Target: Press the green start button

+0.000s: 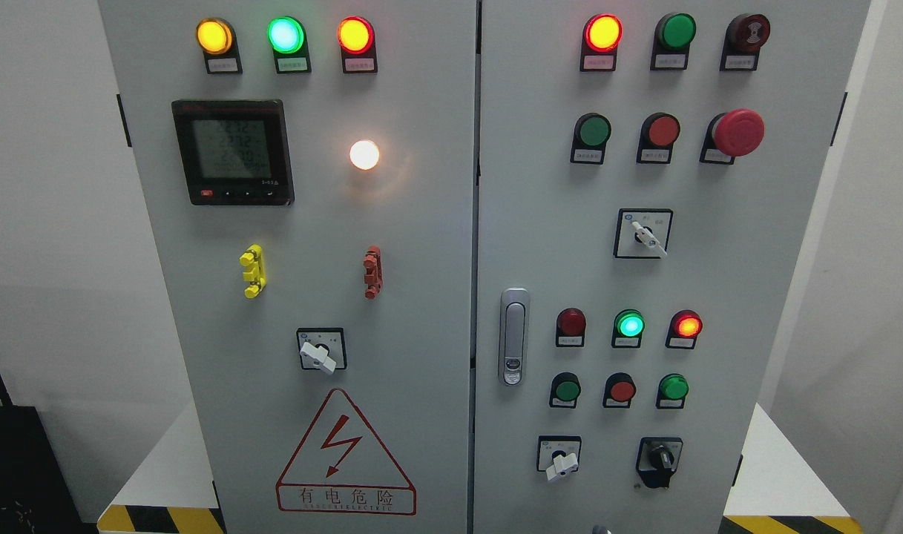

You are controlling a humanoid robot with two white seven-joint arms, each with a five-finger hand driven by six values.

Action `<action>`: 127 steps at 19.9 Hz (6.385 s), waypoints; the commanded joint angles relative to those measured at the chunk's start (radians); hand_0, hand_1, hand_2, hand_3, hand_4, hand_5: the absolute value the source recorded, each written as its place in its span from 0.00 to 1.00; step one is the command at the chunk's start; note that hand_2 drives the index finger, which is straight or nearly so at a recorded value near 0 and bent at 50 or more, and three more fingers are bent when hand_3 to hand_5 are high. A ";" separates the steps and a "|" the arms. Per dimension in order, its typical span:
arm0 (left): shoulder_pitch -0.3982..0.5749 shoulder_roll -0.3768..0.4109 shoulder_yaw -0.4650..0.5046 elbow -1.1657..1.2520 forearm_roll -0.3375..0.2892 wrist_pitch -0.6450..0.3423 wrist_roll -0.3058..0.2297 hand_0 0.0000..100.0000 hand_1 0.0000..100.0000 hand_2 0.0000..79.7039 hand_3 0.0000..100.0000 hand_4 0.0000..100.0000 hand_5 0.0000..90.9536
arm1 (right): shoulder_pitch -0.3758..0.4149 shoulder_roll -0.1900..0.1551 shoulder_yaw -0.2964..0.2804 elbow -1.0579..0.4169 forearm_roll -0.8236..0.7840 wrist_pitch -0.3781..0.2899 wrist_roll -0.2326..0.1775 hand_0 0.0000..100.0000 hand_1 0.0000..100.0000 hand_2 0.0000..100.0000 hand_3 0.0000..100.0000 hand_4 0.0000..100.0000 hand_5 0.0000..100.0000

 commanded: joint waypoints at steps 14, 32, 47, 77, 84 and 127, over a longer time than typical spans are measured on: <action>0.001 0.000 0.000 0.000 0.000 0.000 0.000 0.12 0.56 0.00 0.00 0.00 0.00 | -0.012 0.000 -0.002 -0.003 0.006 -0.012 0.002 0.07 0.15 0.00 0.00 0.00 0.00; 0.000 0.000 0.000 0.000 0.000 0.000 0.000 0.12 0.56 0.00 0.00 0.00 0.00 | -0.153 0.005 -0.145 0.036 0.374 -0.112 -0.029 0.12 0.24 0.00 0.06 0.09 0.00; 0.000 0.000 0.000 0.000 0.000 0.000 0.000 0.12 0.56 0.00 0.00 0.00 0.00 | -0.229 0.008 -0.238 0.036 0.764 -0.199 -0.109 0.24 0.25 0.00 0.50 0.47 0.38; 0.000 0.000 0.000 0.000 0.000 0.000 0.000 0.12 0.56 0.00 0.00 0.00 0.00 | -0.377 0.011 -0.237 0.178 1.048 -0.190 -0.170 0.45 0.29 0.00 0.77 0.70 0.74; 0.000 0.000 0.000 0.000 0.000 0.000 0.000 0.12 0.56 0.00 0.00 0.00 0.00 | -0.403 0.011 -0.226 0.224 1.060 -0.185 -0.170 0.45 0.29 0.00 0.77 0.70 0.74; 0.000 0.000 0.000 0.000 0.000 0.000 0.000 0.12 0.56 0.00 0.00 0.00 0.00 | -0.518 0.012 -0.205 0.362 1.054 -0.167 -0.170 0.48 0.30 0.00 0.78 0.71 0.74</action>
